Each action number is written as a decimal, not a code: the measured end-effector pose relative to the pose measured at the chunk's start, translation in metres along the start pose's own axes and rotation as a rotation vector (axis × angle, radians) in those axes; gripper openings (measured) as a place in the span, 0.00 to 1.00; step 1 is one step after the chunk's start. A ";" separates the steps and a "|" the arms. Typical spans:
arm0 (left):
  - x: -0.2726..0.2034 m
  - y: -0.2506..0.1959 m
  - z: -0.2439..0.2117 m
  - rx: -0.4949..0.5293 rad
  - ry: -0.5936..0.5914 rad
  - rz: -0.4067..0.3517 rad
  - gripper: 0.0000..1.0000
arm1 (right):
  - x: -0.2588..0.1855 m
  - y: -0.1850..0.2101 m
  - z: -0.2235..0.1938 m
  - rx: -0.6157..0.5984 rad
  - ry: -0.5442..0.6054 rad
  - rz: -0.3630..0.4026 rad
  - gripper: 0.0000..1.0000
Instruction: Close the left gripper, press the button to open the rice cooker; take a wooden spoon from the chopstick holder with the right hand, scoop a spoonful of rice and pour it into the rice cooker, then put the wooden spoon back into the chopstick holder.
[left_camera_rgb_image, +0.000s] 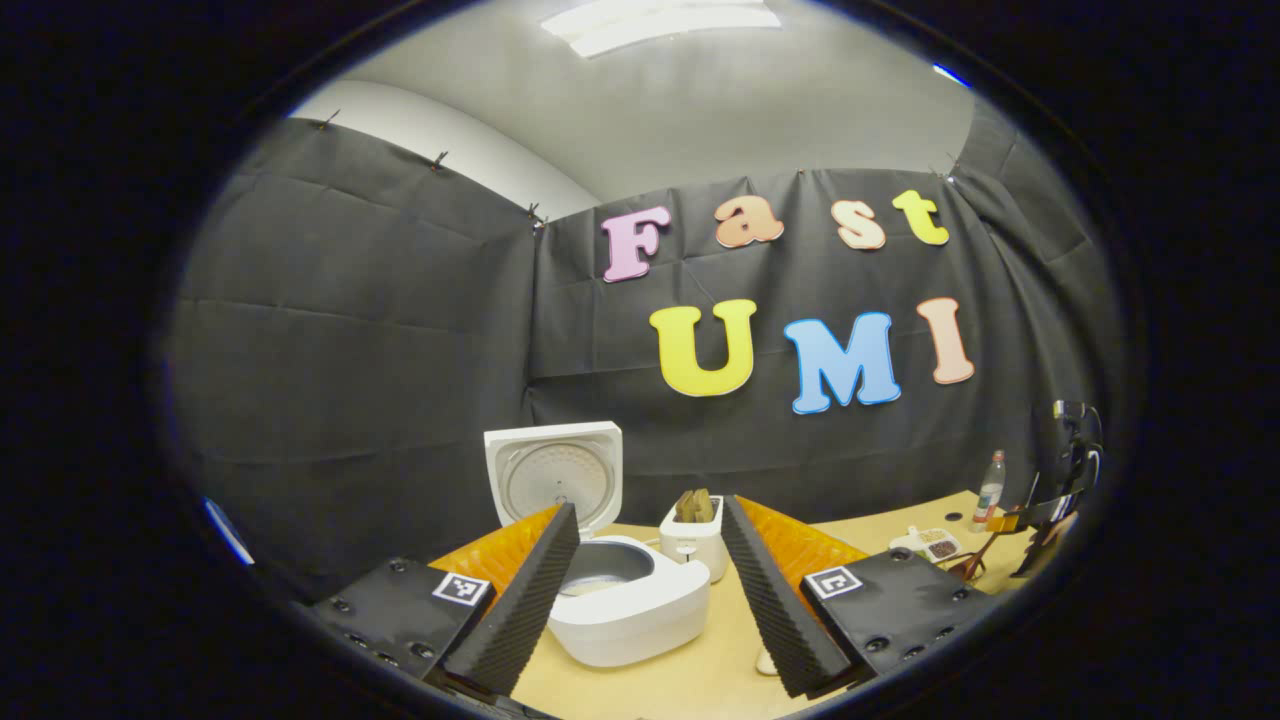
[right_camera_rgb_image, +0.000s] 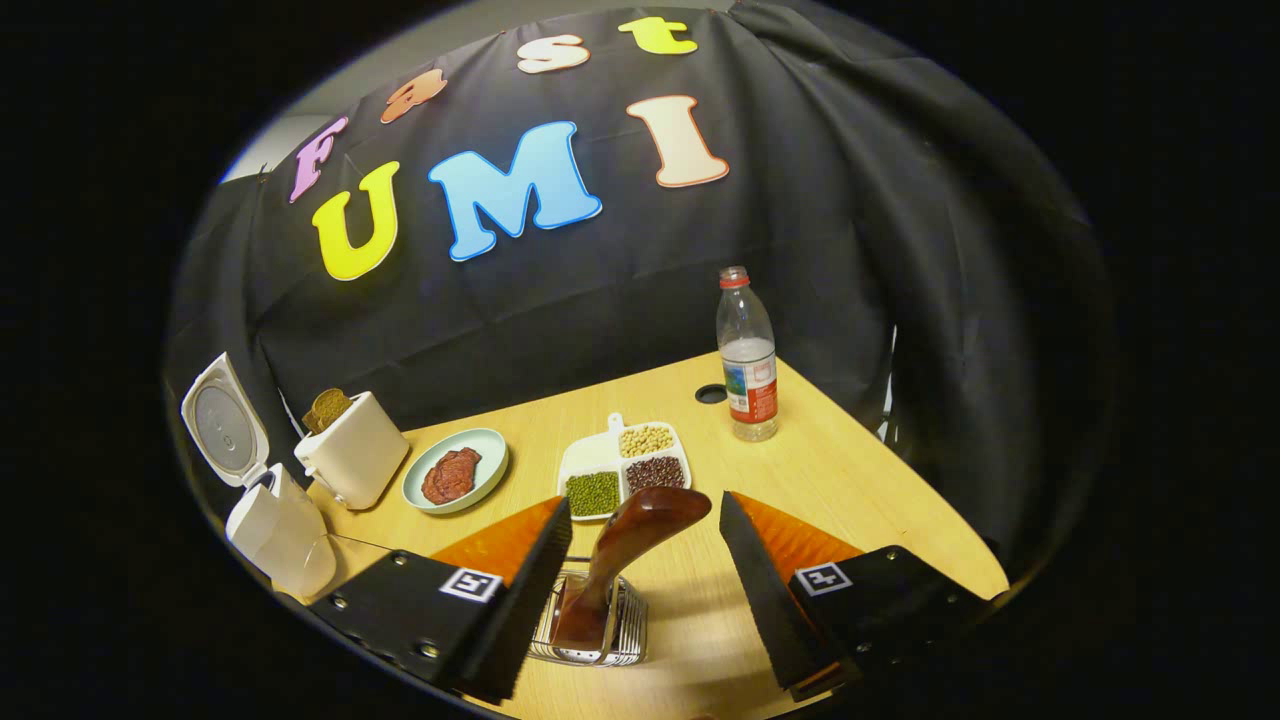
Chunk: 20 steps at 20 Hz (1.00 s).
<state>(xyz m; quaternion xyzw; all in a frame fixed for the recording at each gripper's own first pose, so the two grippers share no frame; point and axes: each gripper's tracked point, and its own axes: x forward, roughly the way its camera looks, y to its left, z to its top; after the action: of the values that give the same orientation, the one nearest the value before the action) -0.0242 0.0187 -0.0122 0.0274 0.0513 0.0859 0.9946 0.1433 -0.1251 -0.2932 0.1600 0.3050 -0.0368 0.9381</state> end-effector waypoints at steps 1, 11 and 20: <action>-0.003 0.001 -0.001 0.001 0.001 0.005 0.99 | 0.006 0.000 -0.003 0.020 0.013 0.005 0.87; -0.018 0.004 -0.014 0.004 0.031 0.028 0.99 | 0.015 0.026 -0.023 0.089 0.103 0.117 0.22; -0.003 -0.021 -0.004 0.007 -0.033 -0.087 1.00 | -0.028 0.050 0.026 -0.015 -0.022 0.117 0.14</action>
<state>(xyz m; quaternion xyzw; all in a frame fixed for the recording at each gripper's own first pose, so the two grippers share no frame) -0.0237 -0.0024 -0.0173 0.0298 0.0365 0.0419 0.9980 0.1438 -0.0872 -0.2434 0.1703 0.2848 0.0186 0.9431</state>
